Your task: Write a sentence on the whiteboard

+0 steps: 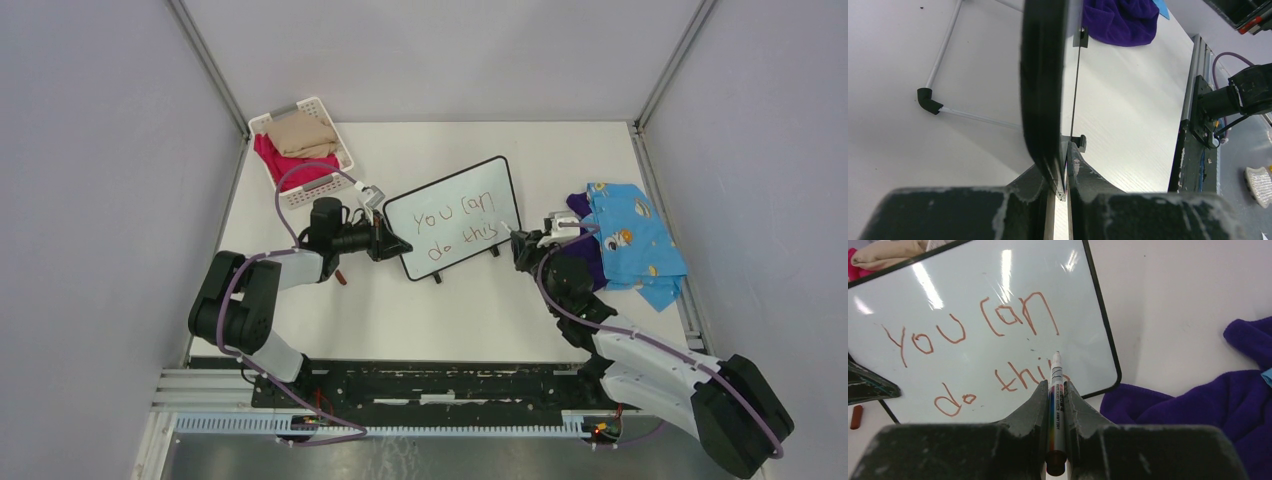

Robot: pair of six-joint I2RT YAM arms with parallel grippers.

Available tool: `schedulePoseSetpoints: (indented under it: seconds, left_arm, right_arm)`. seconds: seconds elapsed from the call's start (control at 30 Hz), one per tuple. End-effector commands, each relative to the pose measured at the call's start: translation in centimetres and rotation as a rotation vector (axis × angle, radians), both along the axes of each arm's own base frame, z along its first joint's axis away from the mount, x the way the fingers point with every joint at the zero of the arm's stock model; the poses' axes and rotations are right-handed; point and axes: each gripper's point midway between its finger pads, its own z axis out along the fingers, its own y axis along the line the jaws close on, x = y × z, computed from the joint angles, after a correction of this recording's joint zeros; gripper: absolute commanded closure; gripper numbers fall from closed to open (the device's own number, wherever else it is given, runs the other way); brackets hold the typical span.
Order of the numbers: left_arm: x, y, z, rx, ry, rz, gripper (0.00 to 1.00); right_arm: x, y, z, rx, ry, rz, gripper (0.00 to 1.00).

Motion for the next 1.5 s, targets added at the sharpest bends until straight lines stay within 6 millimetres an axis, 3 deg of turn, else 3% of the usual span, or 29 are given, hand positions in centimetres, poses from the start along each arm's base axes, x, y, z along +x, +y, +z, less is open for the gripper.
schedulePoseSetpoints:
  seconds: [0.0, 0.17, 0.57, 0.93, 1.47]
  left_arm:
    - [-0.1, 1.1, -4.0, 0.131, 0.045, 0.052, 0.98]
    - [0.1, 1.1, -4.0, 0.134, 0.045, 0.058, 0.98]
    - [0.1, 1.1, -4.3, 0.138, 0.055, 0.062, 0.98]
    - [0.1, 1.1, -4.3, 0.138, 0.053, 0.062, 0.98]
    - [0.1, 1.1, -4.2, 0.138, 0.048, 0.063, 0.98]
  right_arm:
    - [0.0, -2.0, -1.5, -0.001, 0.030, -0.087, 1.00]
    - [-0.1, -2.6, -2.6, 0.059, 0.040, -0.101, 1.00]
    - [0.1, -2.6, -2.1, 0.187, -0.006, -0.077, 1.00]
    - [0.9, -1.5, -2.3, 0.187, 0.016, -0.045, 1.00]
    - [1.6, -1.6, -2.9, 0.185, 0.031, -0.056, 1.00]
